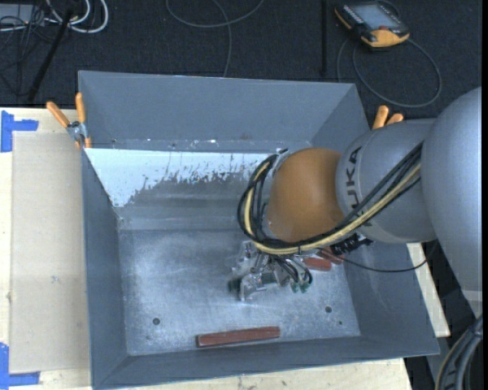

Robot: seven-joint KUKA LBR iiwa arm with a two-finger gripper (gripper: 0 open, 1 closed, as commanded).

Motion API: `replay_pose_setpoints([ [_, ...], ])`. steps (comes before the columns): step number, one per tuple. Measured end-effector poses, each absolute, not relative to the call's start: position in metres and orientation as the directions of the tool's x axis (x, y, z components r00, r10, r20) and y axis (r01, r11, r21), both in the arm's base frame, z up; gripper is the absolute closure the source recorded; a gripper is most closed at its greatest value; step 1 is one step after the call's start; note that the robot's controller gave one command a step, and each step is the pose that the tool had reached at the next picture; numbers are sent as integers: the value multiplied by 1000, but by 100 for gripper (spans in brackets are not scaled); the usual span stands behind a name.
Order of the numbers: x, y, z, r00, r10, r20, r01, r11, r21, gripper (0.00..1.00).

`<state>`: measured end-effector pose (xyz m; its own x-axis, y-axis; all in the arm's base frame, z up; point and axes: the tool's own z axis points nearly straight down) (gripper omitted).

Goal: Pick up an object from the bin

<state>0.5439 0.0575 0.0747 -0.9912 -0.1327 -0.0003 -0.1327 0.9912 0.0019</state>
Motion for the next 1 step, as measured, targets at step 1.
replay_pose_setpoints([
  [1, 539, 53, 215, -994, -111, -2, -111, 994, 0, 100],
])
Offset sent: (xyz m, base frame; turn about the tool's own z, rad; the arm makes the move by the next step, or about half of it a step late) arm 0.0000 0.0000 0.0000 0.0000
